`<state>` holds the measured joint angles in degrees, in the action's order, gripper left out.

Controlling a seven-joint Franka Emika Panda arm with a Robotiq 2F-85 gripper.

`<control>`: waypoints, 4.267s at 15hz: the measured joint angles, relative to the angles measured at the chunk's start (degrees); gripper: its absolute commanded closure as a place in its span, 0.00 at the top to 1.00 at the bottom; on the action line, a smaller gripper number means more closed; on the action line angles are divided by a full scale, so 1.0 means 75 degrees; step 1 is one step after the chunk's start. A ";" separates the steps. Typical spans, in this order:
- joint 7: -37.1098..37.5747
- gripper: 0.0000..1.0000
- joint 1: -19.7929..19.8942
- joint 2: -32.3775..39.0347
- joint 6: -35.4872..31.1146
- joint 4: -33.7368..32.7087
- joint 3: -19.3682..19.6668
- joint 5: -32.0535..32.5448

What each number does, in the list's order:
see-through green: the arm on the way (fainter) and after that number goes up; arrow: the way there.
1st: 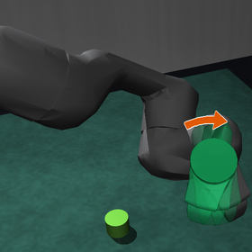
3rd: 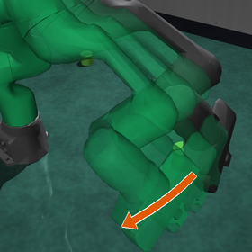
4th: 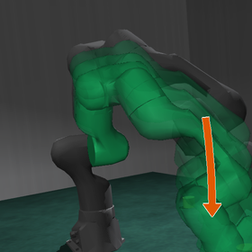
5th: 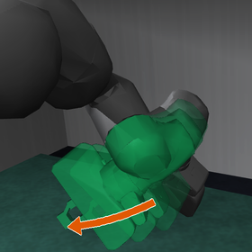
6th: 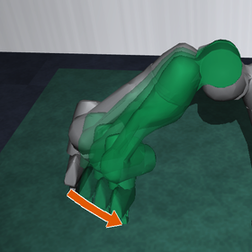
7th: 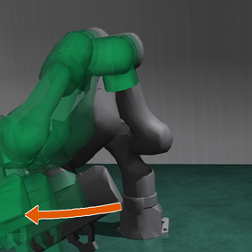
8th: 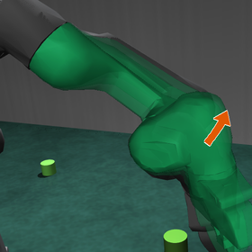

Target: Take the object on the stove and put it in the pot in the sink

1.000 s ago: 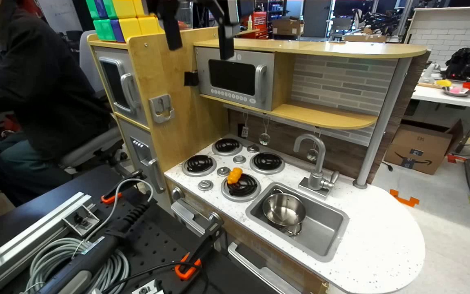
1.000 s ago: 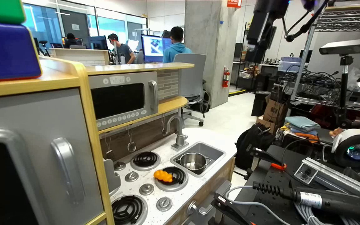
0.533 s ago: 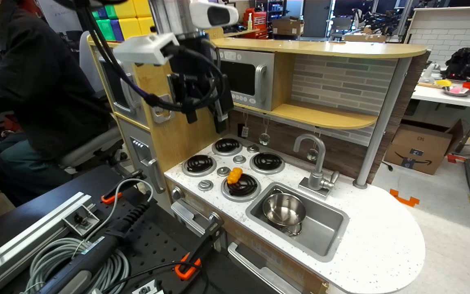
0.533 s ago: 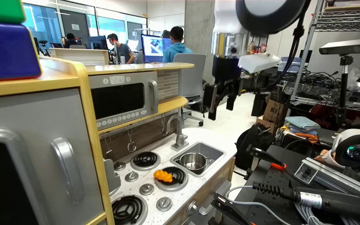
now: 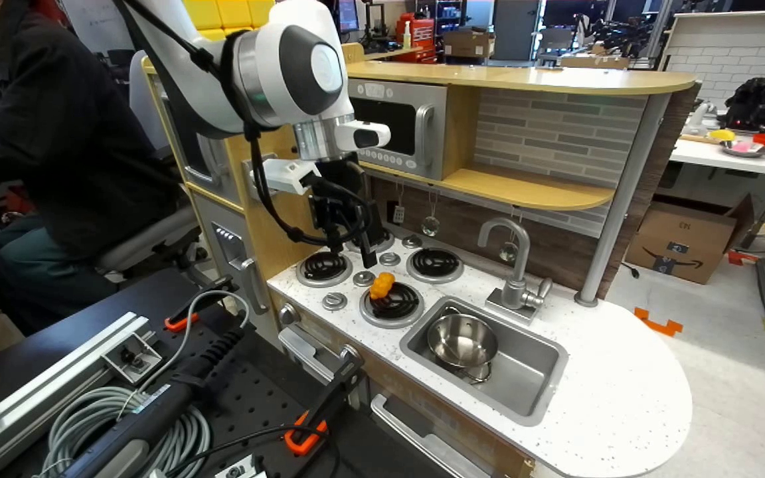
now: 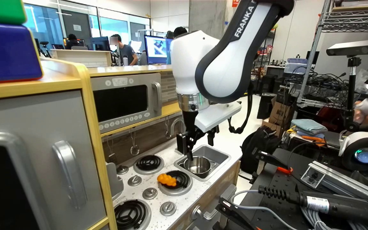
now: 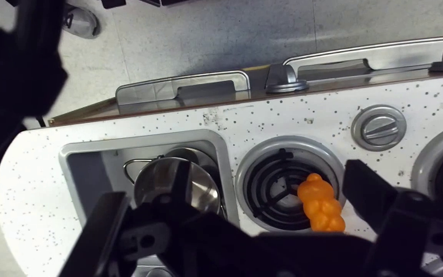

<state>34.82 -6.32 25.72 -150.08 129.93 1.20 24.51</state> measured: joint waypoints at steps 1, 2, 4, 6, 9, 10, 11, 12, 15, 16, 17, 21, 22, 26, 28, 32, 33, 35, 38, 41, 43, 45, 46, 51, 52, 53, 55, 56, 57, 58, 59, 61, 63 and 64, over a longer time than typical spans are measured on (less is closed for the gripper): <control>0.0025 1.00 -0.0025 0.0185 0.0000 -0.0162 0.0012 0.0000; 0.0026 1.00 -0.0025 0.0270 0.0000 -0.0245 0.0021 0.0000; 0.0026 1.00 -0.0024 0.0273 0.0000 -0.0287 0.0052 0.0000; 0.0011 1.00 -0.0057 0.0272 0.0000 -0.0290 0.0097 -0.0030; 0.0156 1.00 -0.0196 0.0453 -0.1318 -0.0230 0.0328 -0.0026; 0.0321 1.00 -0.0231 0.0633 -0.1928 -0.0246 0.0414 0.0113; 0.0381 1.00 -0.0424 0.0869 -0.2549 -0.0284 0.0682 0.0134; 0.0381 1.00 -0.0733 0.1138 -0.3088 -0.0358 0.1061 0.0089; 0.0672 1.00 -0.1322 0.2014 -0.3900 -0.0885 0.1710 0.0132; 0.0746 1.00 -0.1438 0.2243 -0.3990 -0.1058 0.1817 0.0131; 0.0799 1.00 -0.1500 0.2403 -0.4002 -0.1198 0.1863 0.0130; 0.0616 1.00 -0.1550 0.2524 -0.4002 -0.1343 0.1888 -0.0174; 0.0145 1.00 -0.1598 0.2528 -0.3999 -0.1326 0.1921 -0.0466; -0.2054 1.00 -0.1357 0.2535 -0.4053 -0.1392 0.1646 -0.0844; -0.3086 1.00 -0.0818 0.2541 -0.4283 -0.1489 0.1108 -0.0948; -0.4816 1.00 0.1074 0.2663 -0.4462 -0.1625 -0.0787 -0.0949; -0.5000 1.00 0.1331 0.2680 -0.4462 -0.1626 -0.1018 -0.0949; -0.5088 1.00 0.1438 0.2686 -0.4462 -0.1628 -0.1113 -0.0948; -0.5121 1.00 0.1107 0.2684 -0.4394 -0.1634 -0.0799 -0.1177; -0.4701 1.00 -0.0276 0.2684 -0.3671 -0.1781 0.0424 -0.1687; -0.4210 1.00 -0.1173 0.2693 -0.3038 -0.1899 0.1063 -0.1810; -0.3823 1.00 -0.1617 0.2739 -0.2447 -0.2037 0.1219 -0.1812; -0.3661 1.00 -0.1736 0.2791 -0.2198 -0.2126 0.1218 -0.1812; -0.2817 1.00 -0.1903 0.3298 -0.1426 -0.2731 0.1235 -0.1812; -0.2616 1.00 -0.1928 0.3438 -0.1422 -0.2865 0.1273 -0.1812; -0.2408 1.00 -0.2000 0.3574 -0.1422 -0.2986 0.1358 -0.1812; -0.2062 1.00 -0.2162 0.3837 -0.1401 -0.3217 0.1515 -0.1812; -0.1920 0.75 -0.2219 0.3962 -0.1352 -0.3336 0.1562 -0.1812; -0.1813 0.74 -0.2249 0.4081 -0.1247 -0.3459 0.1578 -0.1812; -0.1738 0.68 -0.2254 0.4191 -0.1110 -0.3592 0.1578 -0.1812; -0.1679 0.58 -0.2251 0.4291 -0.0968 -0.3712 0.1578 -0.1812; -0.1559 0.42 -0.2238 0.4463 -0.0712 -0.3932 0.1580 -0.1812; -0.1500 0.31 -0.2215 0.4539 -0.0525 -0.4108 0.1504 -0.1861; -0.1465 0.23 -0.2215 0.4550 -0.0439 -0.4166 0.1466 -0.1898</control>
<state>23.83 -22.94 59.85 -153.38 98.69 12.19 10.27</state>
